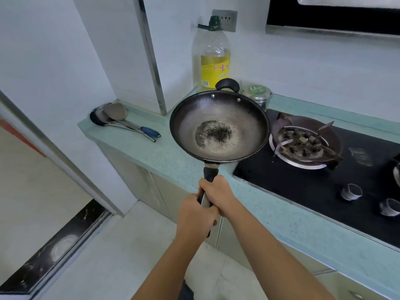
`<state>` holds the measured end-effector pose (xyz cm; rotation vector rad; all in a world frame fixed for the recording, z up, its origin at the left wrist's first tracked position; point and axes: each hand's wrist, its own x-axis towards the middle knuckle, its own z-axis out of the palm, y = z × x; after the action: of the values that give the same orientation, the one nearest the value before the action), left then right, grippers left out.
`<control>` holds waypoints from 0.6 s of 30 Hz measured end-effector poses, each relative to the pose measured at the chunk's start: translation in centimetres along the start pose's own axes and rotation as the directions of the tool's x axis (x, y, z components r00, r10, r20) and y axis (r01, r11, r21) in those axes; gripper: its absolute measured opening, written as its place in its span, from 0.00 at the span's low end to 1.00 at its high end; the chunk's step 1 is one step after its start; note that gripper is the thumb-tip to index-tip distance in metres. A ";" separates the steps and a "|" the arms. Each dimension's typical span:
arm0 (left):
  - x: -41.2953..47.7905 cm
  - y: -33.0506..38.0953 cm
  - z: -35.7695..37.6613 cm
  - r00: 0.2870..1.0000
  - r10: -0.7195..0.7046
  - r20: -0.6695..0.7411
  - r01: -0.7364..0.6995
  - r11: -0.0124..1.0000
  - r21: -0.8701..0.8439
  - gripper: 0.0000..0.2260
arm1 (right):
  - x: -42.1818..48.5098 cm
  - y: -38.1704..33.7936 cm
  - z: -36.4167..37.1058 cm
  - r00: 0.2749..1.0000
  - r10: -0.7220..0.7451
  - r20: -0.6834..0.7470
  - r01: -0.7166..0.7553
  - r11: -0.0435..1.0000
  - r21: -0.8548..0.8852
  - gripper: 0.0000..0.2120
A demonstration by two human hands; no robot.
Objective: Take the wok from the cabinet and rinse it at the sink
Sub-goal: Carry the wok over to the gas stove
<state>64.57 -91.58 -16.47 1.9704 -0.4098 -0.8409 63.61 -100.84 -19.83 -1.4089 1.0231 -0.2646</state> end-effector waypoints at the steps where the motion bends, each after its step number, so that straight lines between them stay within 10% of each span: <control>1: 1.1 0.2 -0.4 1.000 0.004 0.012 -0.004 1.000 0.000 0.08 | 1.0 -0.4 0.4 1.000 0.005 -0.007 -0.005 1.000 0.008 0.06; 18: 19.6 0.2 -7.3 0.973 0.062 0.224 -0.095 0.986 0.139 0.06 | 14.7 -5.1 8.1 0.952 0.120 -0.280 -0.098 0.991 0.091 0.10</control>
<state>83.63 -98.52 -21.55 1.9892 -0.6941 -1.0053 79.86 -106.65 -22.91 -1.2629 1.3099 -0.4307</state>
